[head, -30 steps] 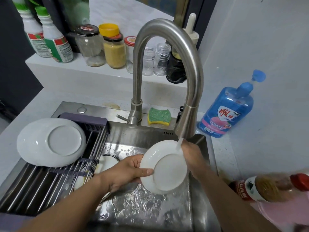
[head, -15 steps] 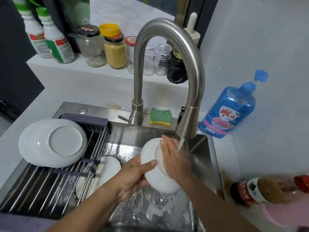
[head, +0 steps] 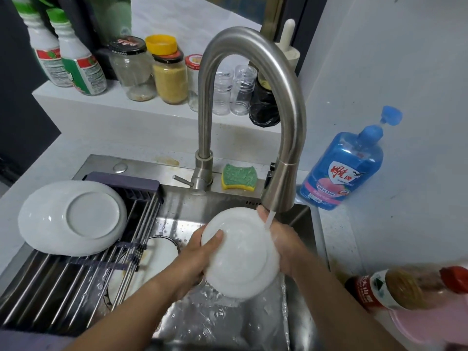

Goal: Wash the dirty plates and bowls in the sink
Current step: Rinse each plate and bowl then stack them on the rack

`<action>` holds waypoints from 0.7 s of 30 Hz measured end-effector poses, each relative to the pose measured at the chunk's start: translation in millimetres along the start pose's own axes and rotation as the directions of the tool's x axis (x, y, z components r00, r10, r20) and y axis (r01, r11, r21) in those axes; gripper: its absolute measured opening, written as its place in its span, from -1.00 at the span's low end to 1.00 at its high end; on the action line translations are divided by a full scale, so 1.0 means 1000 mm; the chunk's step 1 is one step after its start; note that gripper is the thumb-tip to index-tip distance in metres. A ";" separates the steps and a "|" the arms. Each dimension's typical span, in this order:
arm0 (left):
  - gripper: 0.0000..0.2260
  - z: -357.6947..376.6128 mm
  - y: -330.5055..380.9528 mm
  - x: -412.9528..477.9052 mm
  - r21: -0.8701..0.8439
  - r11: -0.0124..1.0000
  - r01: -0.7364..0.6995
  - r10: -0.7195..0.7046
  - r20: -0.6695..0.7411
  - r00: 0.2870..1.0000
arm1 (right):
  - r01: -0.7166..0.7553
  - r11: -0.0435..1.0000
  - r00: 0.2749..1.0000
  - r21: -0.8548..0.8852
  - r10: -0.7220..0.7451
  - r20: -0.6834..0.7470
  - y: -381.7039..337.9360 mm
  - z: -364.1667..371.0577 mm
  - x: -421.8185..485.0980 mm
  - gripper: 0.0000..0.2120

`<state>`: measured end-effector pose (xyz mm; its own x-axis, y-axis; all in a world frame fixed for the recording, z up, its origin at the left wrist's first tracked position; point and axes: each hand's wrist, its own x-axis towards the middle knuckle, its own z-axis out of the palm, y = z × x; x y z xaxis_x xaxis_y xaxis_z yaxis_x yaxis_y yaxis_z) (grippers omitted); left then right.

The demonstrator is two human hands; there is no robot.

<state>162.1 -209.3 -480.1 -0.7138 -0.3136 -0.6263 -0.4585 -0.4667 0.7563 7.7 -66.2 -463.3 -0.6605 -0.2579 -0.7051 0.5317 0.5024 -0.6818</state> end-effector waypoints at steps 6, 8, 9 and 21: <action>-0.32 0.052 0.007 0.020 0.542 0.772 -0.332 0.448 -0.094 0.889 | 0.230 0.972 0.966 -0.042 -0.234 -0.108 -0.006 0.019 -0.027 -0.50; -0.33 0.070 0.014 0.030 0.623 0.688 -0.373 0.498 -0.031 0.866 | 0.245 0.967 0.951 -0.069 -0.254 -0.177 -0.007 0.023 -0.029 -0.57; -0.30 0.076 0.018 0.036 0.640 0.670 -0.376 0.508 -0.025 0.861 | 0.239 0.970 0.949 -0.053 -0.245 -0.200 -0.007 0.023 -0.028 -0.59; -0.30 0.046 -0.006 0.038 0.107 0.994 -0.024 0.055 -0.292 0.955 | 0.139 0.870 0.959 0.473 0.000 -0.282 0.006 0.004 -0.013 -0.55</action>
<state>113.4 -179.9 -499.2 -0.5523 -0.5661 -0.6119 -0.4949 -0.3679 0.7872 21.7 -63.0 -458.8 -0.7832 -0.0141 -0.6216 0.6215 0.0115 -0.7833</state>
